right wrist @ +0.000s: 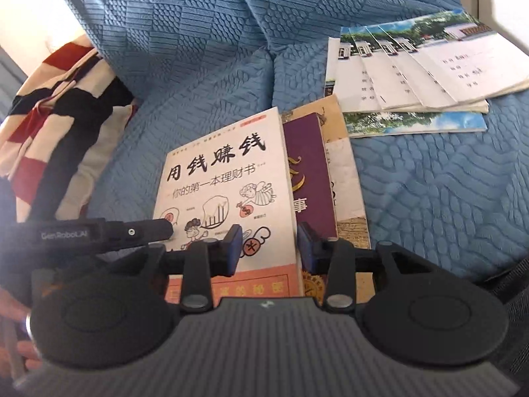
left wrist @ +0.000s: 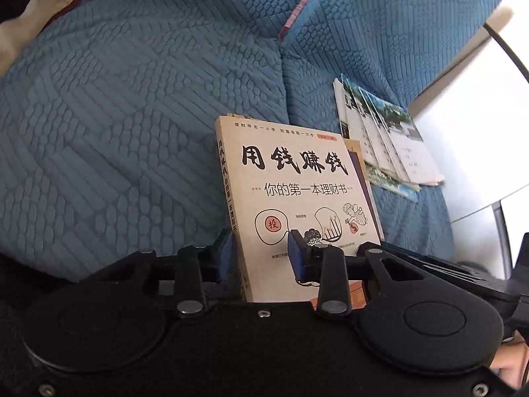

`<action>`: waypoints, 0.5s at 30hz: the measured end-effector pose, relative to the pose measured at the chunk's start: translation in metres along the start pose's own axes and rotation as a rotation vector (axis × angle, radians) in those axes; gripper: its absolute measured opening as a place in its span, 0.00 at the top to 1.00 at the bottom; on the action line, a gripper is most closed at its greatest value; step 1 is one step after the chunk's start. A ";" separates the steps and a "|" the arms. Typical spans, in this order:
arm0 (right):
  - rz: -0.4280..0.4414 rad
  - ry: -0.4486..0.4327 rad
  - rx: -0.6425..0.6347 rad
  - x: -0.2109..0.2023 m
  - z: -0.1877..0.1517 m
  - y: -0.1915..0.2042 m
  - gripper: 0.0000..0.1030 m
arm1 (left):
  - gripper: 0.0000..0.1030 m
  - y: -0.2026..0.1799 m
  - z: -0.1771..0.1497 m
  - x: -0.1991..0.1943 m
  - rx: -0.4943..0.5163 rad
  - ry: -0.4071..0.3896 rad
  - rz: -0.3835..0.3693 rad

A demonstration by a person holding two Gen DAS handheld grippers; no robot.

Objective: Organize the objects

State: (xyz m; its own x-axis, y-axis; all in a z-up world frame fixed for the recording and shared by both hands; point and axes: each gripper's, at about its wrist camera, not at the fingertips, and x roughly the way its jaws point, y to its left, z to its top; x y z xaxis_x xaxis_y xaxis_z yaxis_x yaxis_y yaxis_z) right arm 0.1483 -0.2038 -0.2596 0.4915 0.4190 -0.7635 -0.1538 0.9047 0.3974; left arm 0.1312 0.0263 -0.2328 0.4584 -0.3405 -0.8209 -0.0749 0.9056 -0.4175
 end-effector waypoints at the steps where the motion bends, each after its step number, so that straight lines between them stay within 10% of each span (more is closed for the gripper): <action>1: -0.011 -0.004 -0.020 -0.001 0.000 0.003 0.66 | 0.68 -0.003 0.000 0.000 0.015 -0.001 0.012; 15: -0.099 -0.017 0.045 -0.017 -0.005 -0.005 0.74 | 0.68 -0.022 -0.004 0.006 0.069 0.023 0.004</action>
State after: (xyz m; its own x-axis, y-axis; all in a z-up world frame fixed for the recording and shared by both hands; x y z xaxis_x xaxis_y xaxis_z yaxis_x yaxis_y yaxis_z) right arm 0.1366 -0.2155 -0.2510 0.5168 0.3263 -0.7915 -0.0658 0.9369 0.3433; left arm 0.1319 0.0037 -0.2303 0.4380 -0.3414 -0.8317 -0.0156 0.9221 -0.3867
